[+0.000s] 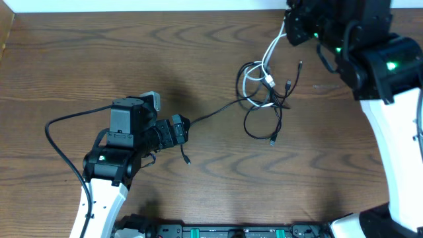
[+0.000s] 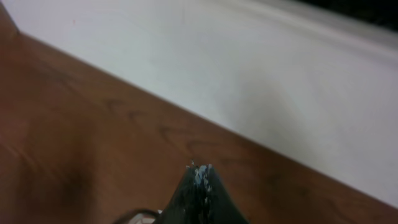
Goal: Untangle cables
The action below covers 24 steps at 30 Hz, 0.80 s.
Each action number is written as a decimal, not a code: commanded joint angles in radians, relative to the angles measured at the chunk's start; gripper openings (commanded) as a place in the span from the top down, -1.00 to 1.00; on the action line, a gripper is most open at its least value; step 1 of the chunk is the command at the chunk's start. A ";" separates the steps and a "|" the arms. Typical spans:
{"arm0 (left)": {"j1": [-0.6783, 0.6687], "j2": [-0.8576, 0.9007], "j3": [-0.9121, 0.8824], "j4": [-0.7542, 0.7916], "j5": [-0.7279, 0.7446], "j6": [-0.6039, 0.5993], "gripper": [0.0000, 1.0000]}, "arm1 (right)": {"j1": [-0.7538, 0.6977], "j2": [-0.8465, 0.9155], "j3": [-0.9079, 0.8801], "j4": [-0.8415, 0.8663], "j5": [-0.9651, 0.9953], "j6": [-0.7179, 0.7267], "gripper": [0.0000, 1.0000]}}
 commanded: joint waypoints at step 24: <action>0.004 0.001 0.021 -0.002 0.008 0.006 -0.96 | 0.152 0.387 0.014 0.158 -0.178 -0.079 0.98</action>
